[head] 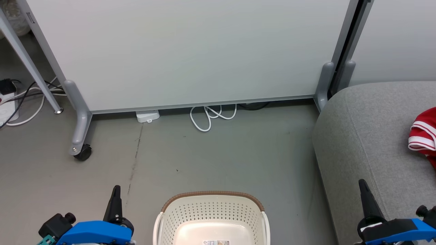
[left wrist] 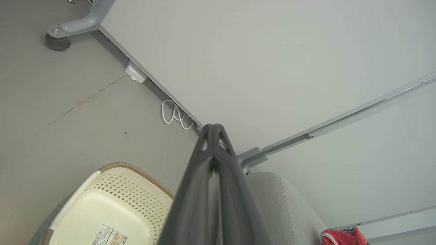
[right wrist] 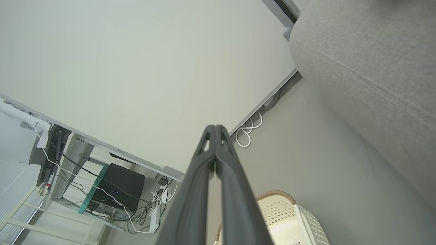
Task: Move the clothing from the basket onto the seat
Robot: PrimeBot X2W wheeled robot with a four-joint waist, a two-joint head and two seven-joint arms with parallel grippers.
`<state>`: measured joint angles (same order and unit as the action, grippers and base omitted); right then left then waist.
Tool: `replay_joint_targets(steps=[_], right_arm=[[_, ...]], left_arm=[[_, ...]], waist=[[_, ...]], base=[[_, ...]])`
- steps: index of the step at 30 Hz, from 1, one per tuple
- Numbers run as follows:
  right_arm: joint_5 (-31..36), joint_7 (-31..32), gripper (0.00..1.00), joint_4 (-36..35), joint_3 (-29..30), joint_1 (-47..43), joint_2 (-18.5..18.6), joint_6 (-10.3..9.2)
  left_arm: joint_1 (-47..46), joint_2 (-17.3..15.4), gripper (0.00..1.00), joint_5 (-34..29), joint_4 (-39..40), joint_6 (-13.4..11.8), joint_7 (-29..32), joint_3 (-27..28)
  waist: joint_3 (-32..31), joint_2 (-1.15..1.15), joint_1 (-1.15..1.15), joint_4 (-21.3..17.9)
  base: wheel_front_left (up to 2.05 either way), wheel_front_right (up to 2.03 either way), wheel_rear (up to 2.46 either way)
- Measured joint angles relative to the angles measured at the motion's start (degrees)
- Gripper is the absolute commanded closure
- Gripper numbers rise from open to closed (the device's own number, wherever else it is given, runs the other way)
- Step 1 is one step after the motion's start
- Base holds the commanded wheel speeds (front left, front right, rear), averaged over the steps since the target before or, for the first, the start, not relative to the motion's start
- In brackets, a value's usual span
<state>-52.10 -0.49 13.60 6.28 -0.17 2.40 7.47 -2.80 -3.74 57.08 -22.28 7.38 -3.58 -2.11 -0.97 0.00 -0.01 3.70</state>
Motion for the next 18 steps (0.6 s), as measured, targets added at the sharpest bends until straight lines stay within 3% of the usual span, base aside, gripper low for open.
replay_joint_targets(steps=[18], right_arm=[[-12.2, 2.08, 1.0, 0.12, 0.08, 2.05, 0.05, -0.01]], left_arm=[[-0.96, 0.27, 1.0, 10.81, 2.49, 0.0, 3.08, 2.83]], waist=[[0.28, 0.0, 0.0, -0.9]], base=[[0.0, 0.0, 0.0]])
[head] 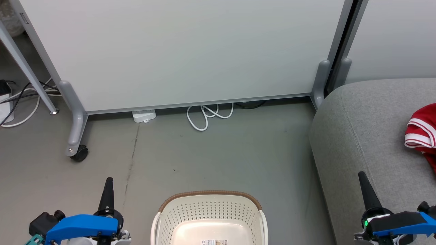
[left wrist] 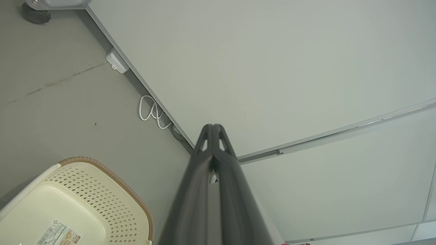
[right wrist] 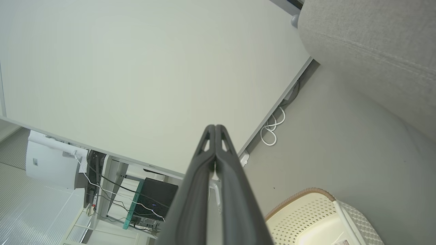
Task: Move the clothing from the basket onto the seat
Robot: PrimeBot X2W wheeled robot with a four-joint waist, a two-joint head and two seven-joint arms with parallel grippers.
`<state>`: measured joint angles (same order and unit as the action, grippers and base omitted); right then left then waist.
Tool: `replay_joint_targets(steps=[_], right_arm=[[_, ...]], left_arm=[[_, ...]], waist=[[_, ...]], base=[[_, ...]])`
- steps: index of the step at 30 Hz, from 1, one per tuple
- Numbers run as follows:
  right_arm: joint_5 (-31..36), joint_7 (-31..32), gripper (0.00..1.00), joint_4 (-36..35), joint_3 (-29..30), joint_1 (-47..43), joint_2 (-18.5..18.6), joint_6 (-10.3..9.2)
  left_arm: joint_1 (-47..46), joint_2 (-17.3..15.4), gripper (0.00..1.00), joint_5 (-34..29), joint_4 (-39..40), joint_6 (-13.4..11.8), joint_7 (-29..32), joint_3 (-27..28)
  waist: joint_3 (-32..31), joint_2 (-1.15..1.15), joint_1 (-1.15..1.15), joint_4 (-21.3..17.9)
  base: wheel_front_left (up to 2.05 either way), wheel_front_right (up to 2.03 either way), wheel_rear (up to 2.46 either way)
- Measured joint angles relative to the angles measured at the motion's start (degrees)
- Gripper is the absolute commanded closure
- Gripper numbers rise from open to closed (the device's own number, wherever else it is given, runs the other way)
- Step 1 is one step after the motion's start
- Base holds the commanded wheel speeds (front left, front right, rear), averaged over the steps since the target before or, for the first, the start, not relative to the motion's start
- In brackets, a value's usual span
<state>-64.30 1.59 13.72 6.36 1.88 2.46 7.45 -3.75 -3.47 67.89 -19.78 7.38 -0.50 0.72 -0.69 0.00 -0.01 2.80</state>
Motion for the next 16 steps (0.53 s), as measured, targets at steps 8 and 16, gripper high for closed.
replay_joint_targets(steps=[8, 16], right_arm=[[-4.67, 0.93, 1.0, 0.05, 0.03, 0.54, 0.04, -0.04], [-9.01, 1.67, 1.0, 0.09, 0.04, 1.2, 0.07, -0.04]], left_arm=[[-0.3, 0.09, 1.0, 4.02, 0.98, 0.0, 1.11, 0.8], [-0.85, 0.18, 1.0, 7.79, 1.8, 0.0, 2.24, 1.89]], waist=[[0.12, 0.0, 0.0, -0.38], [0.23, 0.0, 0.0, -0.76]], base=[[0.0, 0.0, 0.0], [0.0, 0.0, 0.0]])
